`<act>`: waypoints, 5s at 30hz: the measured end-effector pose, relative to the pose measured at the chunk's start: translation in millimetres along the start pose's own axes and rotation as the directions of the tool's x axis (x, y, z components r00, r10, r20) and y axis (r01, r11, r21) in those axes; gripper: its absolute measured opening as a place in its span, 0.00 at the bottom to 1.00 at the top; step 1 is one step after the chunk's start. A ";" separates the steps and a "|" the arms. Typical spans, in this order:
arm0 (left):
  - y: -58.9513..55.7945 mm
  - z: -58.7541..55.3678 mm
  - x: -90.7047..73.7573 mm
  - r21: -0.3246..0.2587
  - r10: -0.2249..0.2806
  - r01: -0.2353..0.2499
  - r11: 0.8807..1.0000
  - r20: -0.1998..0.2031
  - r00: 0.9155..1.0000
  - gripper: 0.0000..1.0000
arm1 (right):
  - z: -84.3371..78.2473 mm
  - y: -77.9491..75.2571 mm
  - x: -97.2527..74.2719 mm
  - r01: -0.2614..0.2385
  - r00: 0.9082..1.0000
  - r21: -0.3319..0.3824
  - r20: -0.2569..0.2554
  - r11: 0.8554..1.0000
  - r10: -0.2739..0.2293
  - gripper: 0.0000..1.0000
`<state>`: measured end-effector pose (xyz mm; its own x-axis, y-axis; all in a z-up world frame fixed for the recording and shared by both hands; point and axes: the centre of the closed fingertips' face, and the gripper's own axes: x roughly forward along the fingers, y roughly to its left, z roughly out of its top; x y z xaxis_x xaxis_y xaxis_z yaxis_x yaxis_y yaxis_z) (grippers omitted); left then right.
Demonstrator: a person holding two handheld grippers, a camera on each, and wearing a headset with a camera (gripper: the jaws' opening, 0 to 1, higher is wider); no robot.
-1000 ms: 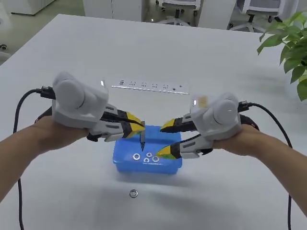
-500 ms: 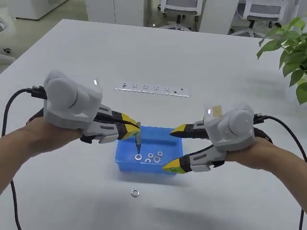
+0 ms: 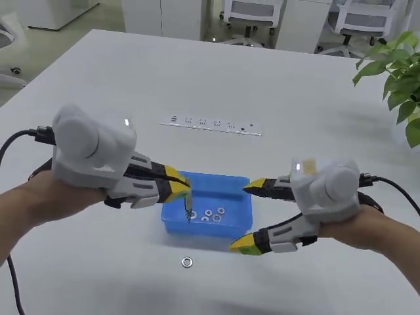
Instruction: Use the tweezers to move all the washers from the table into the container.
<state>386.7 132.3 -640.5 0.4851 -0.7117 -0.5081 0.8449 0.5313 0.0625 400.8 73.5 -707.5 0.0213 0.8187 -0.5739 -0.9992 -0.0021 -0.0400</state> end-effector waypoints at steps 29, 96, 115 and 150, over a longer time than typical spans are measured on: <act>-25.2 -41.7 18.3 0.055 -0.053 0.054 0.997 -0.024 0.998 0.06 | -3.8 32.3 24.5 -0.076 0.997 -0.035 -0.005 0.996 0.076 0.66; -35.0 -58.3 24.3 0.116 -0.178 0.192 0.975 -0.115 0.977 0.06 | 2.8 52.6 86.8 -0.266 0.963 -0.218 -0.100 0.939 0.249 0.08; -31.2 -58.3 19.5 0.035 -0.155 0.158 0.987 -0.067 0.986 0.31 | 8.5 53.1 83.9 -0.258 0.966 -0.212 -0.089 0.943 0.244 0.07; -21.4 -58.7 8.8 -0.160 -0.030 0.039 0.986 0.059 0.998 0.99 | 50.8 10.9 39.6 -0.217 0.976 -0.214 -0.043 0.952 0.213 0.07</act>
<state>359.6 141.7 -696.8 0.4721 -0.7533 -0.4579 0.8164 0.5696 -0.0952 389.0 135.0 -689.1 -0.1908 0.7739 -0.6039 -0.9489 -0.3029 -0.0884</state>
